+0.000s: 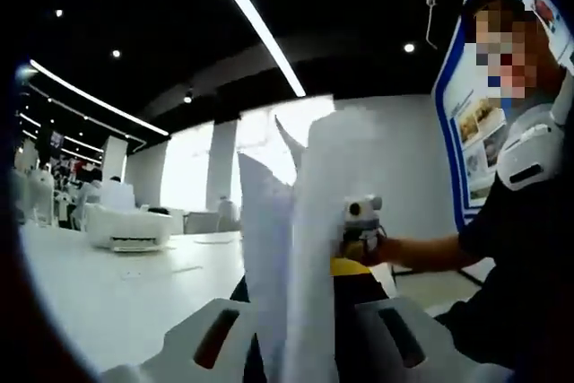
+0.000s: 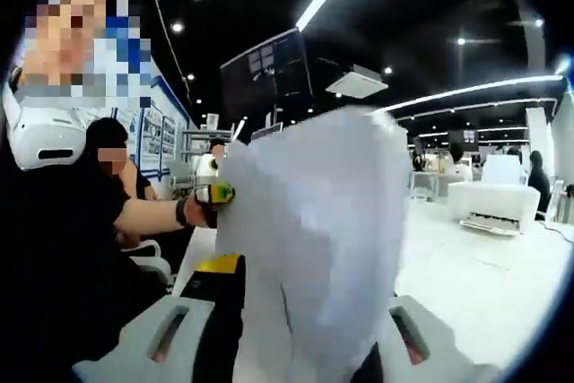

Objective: Organize the stack of printing papers by aligning and flattening the scattered papers on the table

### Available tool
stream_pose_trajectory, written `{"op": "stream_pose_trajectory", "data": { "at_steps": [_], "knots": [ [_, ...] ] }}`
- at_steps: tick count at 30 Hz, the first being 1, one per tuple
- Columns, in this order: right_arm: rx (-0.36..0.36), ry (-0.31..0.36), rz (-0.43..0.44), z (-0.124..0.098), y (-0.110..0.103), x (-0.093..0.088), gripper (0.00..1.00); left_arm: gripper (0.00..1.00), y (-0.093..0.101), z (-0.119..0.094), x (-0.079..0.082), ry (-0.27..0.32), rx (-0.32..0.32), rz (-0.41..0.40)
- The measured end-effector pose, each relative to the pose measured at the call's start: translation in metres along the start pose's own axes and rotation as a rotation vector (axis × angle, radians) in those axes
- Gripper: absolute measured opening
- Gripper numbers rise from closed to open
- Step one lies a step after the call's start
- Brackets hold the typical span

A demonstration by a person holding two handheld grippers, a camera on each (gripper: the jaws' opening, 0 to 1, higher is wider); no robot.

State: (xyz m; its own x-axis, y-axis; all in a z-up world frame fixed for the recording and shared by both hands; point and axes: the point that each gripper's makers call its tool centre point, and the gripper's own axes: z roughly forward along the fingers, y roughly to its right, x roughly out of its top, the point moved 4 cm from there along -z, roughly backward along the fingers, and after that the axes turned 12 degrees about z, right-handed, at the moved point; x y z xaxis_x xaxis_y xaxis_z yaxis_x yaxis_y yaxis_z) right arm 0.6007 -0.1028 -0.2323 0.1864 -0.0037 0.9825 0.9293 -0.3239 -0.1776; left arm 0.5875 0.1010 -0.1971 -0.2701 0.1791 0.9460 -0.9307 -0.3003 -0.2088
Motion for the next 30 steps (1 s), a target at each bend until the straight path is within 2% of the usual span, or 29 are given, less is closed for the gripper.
{"op": "stream_pose_trajectory", "data": {
  "at_steps": [2, 4, 7, 10, 12, 15, 16, 19, 20, 22, 24, 26, 28, 30],
  "knots": [
    [-0.006, -0.016, -0.01, 0.004, -0.003, -0.001, 0.42, 0.16, 0.001, 0.006, 0.005, 0.01, -0.013, 0.002],
    [0.038, -0.029, -0.015, 0.007, -0.012, 0.003, 0.43, 0.17, 0.005, 0.015, 0.012, 0.02, -0.051, 0.008],
    [0.029, -0.016, -0.031, 0.003, -0.012, 0.009, 0.44, 0.22, 0.009, 0.026, 0.014, -0.011, -0.08, 0.059],
    [-0.029, -0.005, 0.007, -0.009, 0.005, 0.005, 0.49, 0.24, 0.002, 0.02, 0.0, -0.038, -0.055, -0.002],
    [-0.059, -0.005, 0.035, -0.018, 0.014, -0.002, 0.54, 0.23, -0.002, 0.015, -0.006, -0.034, -0.034, -0.013],
    [-0.038, -0.02, 0.04, -0.025, 0.012, -0.009, 0.61, 0.23, -0.002, 0.011, -0.007, -0.03, -0.032, -0.022],
    [-0.035, -0.017, 0.045, -0.027, 0.013, -0.008, 0.59, 0.23, -0.002, 0.012, -0.006, -0.027, -0.033, -0.023],
    [-0.016, 0.03, 0.056, -0.025, 0.009, 0.003, 0.44, 0.22, -0.001, 0.018, 0.003, 0.011, -0.045, -0.029],
    [-0.006, 0.035, 0.056, -0.023, 0.006, 0.005, 0.43, 0.22, -0.001, 0.02, 0.005, 0.015, -0.048, -0.029],
    [-0.009, 0.035, 0.048, -0.013, 0.0, 0.011, 0.47, 0.22, 0.003, 0.032, 0.005, 0.011, -0.052, -0.02],
    [-0.033, 0.018, 0.051, -0.007, 0.001, 0.01, 0.52, 0.22, 0.005, 0.038, 0.002, 0.005, -0.049, -0.011],
    [-0.065, 0.002, 0.035, -0.006, 0.005, 0.005, 0.51, 0.23, 0.006, 0.039, 0.0, 0.005, -0.044, -0.012],
    [-0.156, -0.031, -0.001, -0.013, 0.017, -0.003, 0.52, 0.23, 0.006, 0.035, 0.0, 0.009, -0.03, -0.019],
    [-0.224, -0.032, 0.007, -0.023, 0.028, -0.006, 0.53, 0.22, 0.004, 0.03, 0.001, 0.003, -0.017, -0.018]
  ]
}}
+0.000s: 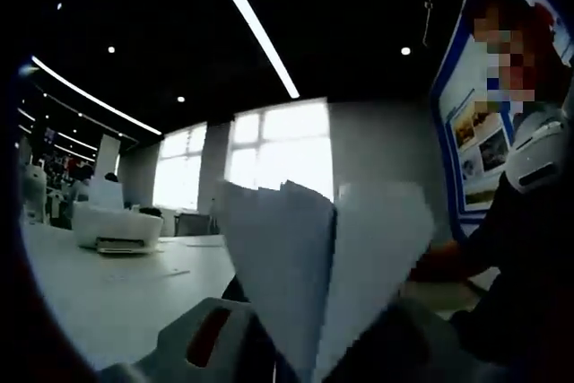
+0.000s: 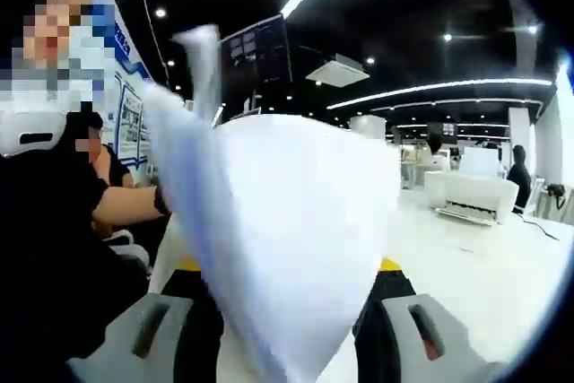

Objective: Organize the stack of printing papers by aligning and flattening the scattered papers on the table

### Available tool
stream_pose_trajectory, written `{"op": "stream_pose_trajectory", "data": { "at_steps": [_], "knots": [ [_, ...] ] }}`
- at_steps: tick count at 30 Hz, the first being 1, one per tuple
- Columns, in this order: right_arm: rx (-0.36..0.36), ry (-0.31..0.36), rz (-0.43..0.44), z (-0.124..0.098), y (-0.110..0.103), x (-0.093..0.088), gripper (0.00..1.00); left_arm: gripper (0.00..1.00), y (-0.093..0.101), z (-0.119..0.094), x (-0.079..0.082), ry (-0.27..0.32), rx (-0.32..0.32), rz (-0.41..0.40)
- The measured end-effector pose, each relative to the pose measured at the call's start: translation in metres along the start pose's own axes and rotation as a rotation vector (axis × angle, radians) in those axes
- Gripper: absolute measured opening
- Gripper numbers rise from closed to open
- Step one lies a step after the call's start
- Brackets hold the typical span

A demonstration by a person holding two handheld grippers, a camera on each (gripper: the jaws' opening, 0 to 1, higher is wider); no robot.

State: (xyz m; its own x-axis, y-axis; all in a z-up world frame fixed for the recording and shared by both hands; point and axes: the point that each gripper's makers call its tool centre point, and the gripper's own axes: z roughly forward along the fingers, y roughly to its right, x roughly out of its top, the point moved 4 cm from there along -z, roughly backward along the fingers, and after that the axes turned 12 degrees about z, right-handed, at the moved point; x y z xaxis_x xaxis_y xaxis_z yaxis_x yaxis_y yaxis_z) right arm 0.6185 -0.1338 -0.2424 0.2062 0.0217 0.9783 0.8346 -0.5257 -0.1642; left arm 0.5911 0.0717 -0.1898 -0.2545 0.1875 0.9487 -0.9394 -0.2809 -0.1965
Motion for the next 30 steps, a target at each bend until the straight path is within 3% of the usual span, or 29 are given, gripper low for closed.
{"op": "stream_pose_trajectory", "data": {
  "at_steps": [2, 4, 6, 7, 11, 13, 15, 17, 23, 25, 30],
  "knots": [
    [-0.013, 0.018, 0.029, -0.007, 0.005, 0.001, 0.51, 0.22, 0.001, -0.002, 0.001, -0.006, 0.003, 0.006],
    [-0.068, 0.051, 0.087, -0.01, 0.006, 0.003, 0.43, 0.22, 0.003, -0.001, 0.001, -0.01, 0.005, 0.008],
    [-0.257, 0.098, 0.173, -0.012, 0.011, -0.001, 0.34, 0.22, 0.006, 0.001, 0.001, -0.011, 0.007, 0.006],
    [-0.284, 0.11, 0.177, -0.012, 0.012, -0.003, 0.33, 0.22, 0.008, 0.002, 0.001, -0.009, 0.005, 0.003],
    [-0.276, 0.08, 0.031, 0.002, -0.012, -0.014, 0.41, 0.21, 0.02, 0.012, -0.001, 0.002, -0.02, 0.005],
    [-0.291, 0.082, 0.047, -0.003, -0.011, -0.011, 0.42, 0.21, 0.021, 0.013, 0.001, -0.001, -0.025, 0.006],
    [-0.228, 0.121, 0.083, -0.007, -0.015, -0.004, 0.42, 0.2, 0.023, 0.012, 0.003, -0.001, -0.028, 0.015],
    [-0.192, 0.145, 0.076, -0.014, -0.013, 0.004, 0.43, 0.09, 0.025, 0.009, 0.005, -0.008, -0.05, 0.044],
    [-0.004, 0.081, 0.015, -0.013, -0.01, 0.016, 0.6, 0.06, 0.026, 0.008, 0.005, -0.008, -0.088, 0.035],
    [0.124, 0.095, 0.031, -0.011, -0.021, 0.021, 0.64, 0.06, 0.026, 0.009, 0.005, -0.01, -0.088, 0.033],
    [0.287, 0.142, 0.113, -0.013, -0.022, 0.038, 0.53, 0.06, 0.026, 0.009, 0.005, -0.013, -0.105, 0.014]
  ]
}}
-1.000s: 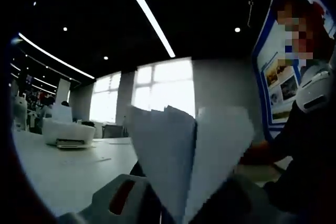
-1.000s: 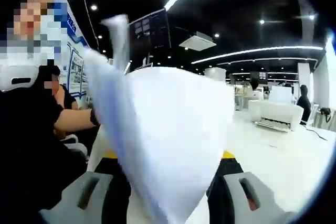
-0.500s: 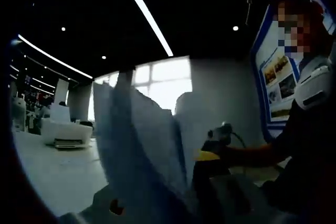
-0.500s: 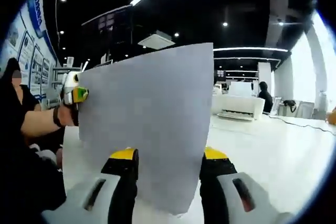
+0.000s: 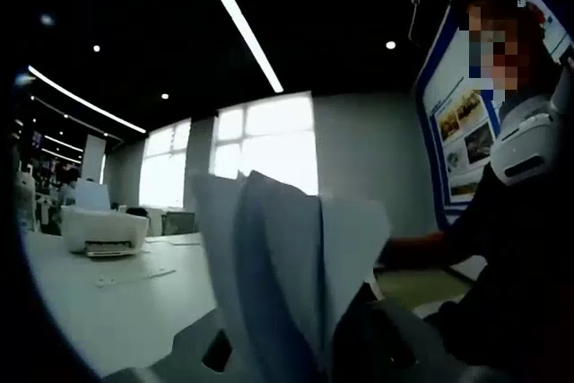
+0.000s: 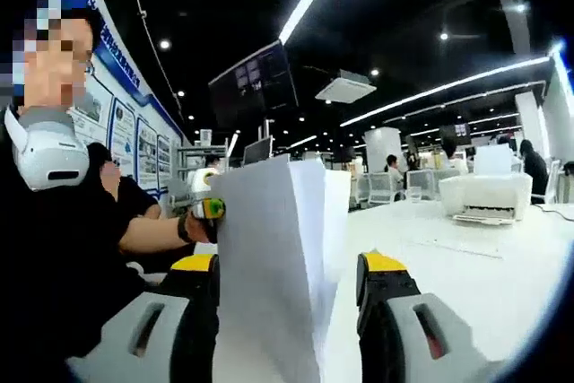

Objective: Organize the stack of printing papers by aligning and flattening the scattered papers on the table

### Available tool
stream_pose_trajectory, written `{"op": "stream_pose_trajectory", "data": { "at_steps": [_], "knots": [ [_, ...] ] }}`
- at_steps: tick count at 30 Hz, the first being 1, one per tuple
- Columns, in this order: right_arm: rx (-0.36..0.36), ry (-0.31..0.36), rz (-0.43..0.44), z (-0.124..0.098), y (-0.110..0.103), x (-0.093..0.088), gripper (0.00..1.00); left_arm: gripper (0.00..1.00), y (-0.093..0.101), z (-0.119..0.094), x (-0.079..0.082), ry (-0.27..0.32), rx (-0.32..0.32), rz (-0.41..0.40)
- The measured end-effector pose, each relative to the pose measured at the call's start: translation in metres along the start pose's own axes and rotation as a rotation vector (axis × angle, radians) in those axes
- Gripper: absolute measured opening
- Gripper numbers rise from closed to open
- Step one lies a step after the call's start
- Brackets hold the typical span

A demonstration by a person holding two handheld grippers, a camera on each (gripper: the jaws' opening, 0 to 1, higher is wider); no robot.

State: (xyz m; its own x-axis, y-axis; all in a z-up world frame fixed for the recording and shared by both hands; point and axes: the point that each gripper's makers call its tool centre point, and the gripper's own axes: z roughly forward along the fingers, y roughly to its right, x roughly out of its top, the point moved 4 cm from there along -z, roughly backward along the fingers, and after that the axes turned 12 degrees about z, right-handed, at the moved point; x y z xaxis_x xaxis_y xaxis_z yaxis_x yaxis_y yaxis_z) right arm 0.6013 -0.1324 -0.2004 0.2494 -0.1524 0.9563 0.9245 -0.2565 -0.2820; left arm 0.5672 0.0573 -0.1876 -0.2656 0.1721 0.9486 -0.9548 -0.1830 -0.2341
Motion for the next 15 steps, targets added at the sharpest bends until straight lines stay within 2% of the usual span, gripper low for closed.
{"op": "stream_pose_trajectory", "data": {
  "at_steps": [2, 4, 6, 7, 8, 10, 11, 13, 15],
  "knots": [
    [-0.001, -0.003, -0.017, -0.004, 0.006, 0.002, 0.37, 0.06, 0.0, 0.0, 0.0, -0.007, -0.001, 0.001],
    [-0.003, -0.007, -0.056, -0.009, 0.009, 0.003, 0.1, 0.06, -0.001, -0.001, 0.0, -0.015, 0.004, 0.006],
    [-0.013, -0.006, -0.059, -0.013, 0.011, 0.004, 0.07, 0.06, -0.002, -0.003, 0.001, -0.022, 0.015, 0.014],
    [-0.011, -0.007, -0.043, -0.015, 0.011, 0.004, 0.0, 0.07, -0.003, -0.005, 0.0, -0.03, 0.031, 0.016],
    [-0.008, 0.001, -0.027, -0.017, 0.01, 0.004, 0.0, 0.09, -0.008, -0.009, -0.004, -0.052, 0.069, 0.022],
    [-0.036, 0.014, -0.017, -0.019, 0.009, 0.003, 0.0, 0.1, -0.013, -0.02, -0.006, -0.055, 0.142, 0.013],
    [-0.051, 0.019, -0.016, -0.02, 0.008, 0.003, 0.0, 0.1, -0.01, -0.026, -0.007, -0.048, 0.137, 0.006],
    [-0.059, 0.022, -0.019, -0.021, 0.004, 0.001, 0.0, 0.09, -0.014, -0.04, -0.009, -0.028, 0.172, 0.005],
    [-0.063, 0.022, -0.024, -0.019, 0.001, 0.001, 0.0, 0.07, -0.019, -0.044, -0.008, -0.021, 0.199, 0.001]
  ]
}}
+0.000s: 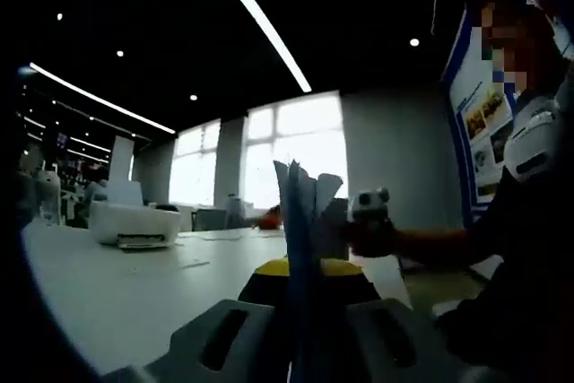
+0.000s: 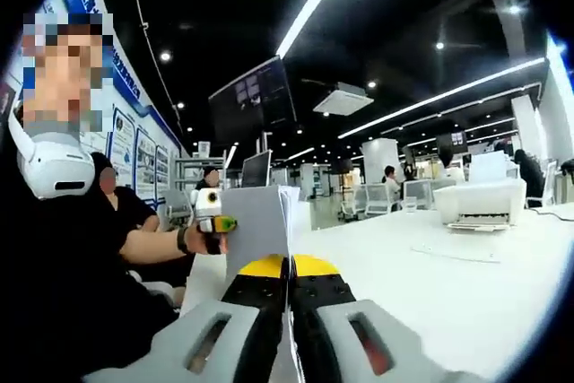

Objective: Organize the stack of printing papers by aligning and flattening the scattered papers on the table

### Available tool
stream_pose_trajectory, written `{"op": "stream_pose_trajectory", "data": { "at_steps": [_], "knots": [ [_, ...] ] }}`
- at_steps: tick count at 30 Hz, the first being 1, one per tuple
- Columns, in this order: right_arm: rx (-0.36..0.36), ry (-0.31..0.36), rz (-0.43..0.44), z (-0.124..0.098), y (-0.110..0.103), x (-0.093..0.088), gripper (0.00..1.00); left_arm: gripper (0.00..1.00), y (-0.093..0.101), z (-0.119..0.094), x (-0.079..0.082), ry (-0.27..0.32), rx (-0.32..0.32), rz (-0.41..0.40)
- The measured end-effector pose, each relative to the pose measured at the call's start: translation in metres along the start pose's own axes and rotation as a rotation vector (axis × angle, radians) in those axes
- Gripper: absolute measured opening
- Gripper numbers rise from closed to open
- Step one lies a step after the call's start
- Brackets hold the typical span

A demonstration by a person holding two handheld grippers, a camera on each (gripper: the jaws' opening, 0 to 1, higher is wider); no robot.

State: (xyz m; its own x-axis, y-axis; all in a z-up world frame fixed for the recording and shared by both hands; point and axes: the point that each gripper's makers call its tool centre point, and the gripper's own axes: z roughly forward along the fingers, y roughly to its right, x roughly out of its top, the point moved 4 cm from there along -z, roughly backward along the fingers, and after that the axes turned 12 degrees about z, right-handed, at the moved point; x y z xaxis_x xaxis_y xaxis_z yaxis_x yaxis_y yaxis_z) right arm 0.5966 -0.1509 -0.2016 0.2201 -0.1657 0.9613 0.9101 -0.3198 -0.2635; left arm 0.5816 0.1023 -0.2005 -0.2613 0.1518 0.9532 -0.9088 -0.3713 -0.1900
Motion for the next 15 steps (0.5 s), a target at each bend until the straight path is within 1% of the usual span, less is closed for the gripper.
{"op": "stream_pose_trajectory", "data": {
  "at_steps": [2, 4, 5, 7, 8, 9, 11, 12, 13, 15],
  "knots": [
    [-0.005, -0.001, -0.01, 0.003, -0.004, -0.001, 0.0, 0.06, -0.007, -0.003, 0.0, -0.01, 0.023, 0.001],
    [-0.059, -0.006, -0.043, 0.008, -0.007, 0.0, 0.0, 0.06, -0.012, -0.002, 0.004, -0.034, 0.051, 0.065],
    [-0.067, -0.005, -0.048, 0.009, -0.008, 0.001, 0.0, 0.06, -0.015, -0.002, 0.007, -0.036, 0.069, 0.093],
    [-0.089, 0.003, -0.078, 0.013, -0.011, 0.003, 0.0, 0.06, -0.019, 0.0, 0.015, -0.027, 0.095, 0.111],
    [-0.102, 0.024, -0.132, 0.017, -0.016, 0.009, 0.0, 0.06, -0.022, 0.001, 0.018, -0.024, 0.107, 0.119],
    [-0.108, 0.042, -0.145, 0.018, -0.018, 0.012, 0.0, 0.06, -0.025, 0.0, 0.021, -0.021, 0.122, 0.136],
    [-0.118, 0.055, -0.162, 0.02, -0.022, 0.014, 0.0, 0.06, -0.031, -0.002, 0.024, -0.021, 0.156, 0.187],
    [-0.128, 0.059, -0.179, 0.022, -0.024, 0.013, 0.0, 0.06, -0.031, -0.003, 0.022, -0.028, 0.16, 0.192],
    [-0.137, 0.055, -0.193, 0.025, -0.025, 0.008, 0.0, 0.06, -0.031, -0.005, 0.018, -0.036, 0.164, 0.185],
    [-0.158, 0.018, -0.223, 0.028, -0.02, -0.011, 0.0, 0.07, -0.029, -0.009, 0.002, -0.061, 0.173, 0.096]
  ]
}}
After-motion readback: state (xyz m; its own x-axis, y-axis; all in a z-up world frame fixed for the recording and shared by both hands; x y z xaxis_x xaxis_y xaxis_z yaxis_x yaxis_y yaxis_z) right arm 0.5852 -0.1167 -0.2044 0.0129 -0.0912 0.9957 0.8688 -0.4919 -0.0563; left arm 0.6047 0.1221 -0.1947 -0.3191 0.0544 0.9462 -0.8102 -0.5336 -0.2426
